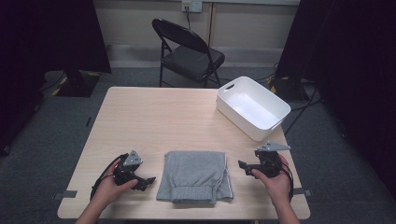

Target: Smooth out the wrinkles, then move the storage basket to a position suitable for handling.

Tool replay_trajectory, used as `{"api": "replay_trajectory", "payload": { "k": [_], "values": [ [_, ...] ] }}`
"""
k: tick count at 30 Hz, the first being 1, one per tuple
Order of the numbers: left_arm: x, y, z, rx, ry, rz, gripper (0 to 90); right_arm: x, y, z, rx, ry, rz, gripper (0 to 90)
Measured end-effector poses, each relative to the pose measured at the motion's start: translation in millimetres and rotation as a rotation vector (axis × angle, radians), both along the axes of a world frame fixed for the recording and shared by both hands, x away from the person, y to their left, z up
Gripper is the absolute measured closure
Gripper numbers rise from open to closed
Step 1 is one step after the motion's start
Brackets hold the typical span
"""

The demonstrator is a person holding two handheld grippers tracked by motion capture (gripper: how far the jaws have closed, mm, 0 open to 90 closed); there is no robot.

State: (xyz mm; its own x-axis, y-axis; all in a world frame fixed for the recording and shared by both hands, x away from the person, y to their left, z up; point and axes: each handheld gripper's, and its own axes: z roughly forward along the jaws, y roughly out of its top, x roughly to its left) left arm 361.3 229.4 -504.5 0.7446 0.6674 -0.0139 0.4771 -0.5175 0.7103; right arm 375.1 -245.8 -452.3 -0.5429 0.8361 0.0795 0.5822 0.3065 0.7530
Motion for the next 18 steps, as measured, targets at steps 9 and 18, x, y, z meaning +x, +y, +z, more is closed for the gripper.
{"api": "replay_trajectory", "payload": {
  "k": [9,18],
  "values": [
    [0.0,0.0,0.0,0.001,0.000,0.000,0.0,24.3,16.0,15.6,0.006,-0.040,0.023,14.9],
    [0.0,0.0,0.0,0.001,0.000,0.000,0.0,43.1,21.3,19.9,0.016,-0.045,0.025,15.5]
  ]
}}
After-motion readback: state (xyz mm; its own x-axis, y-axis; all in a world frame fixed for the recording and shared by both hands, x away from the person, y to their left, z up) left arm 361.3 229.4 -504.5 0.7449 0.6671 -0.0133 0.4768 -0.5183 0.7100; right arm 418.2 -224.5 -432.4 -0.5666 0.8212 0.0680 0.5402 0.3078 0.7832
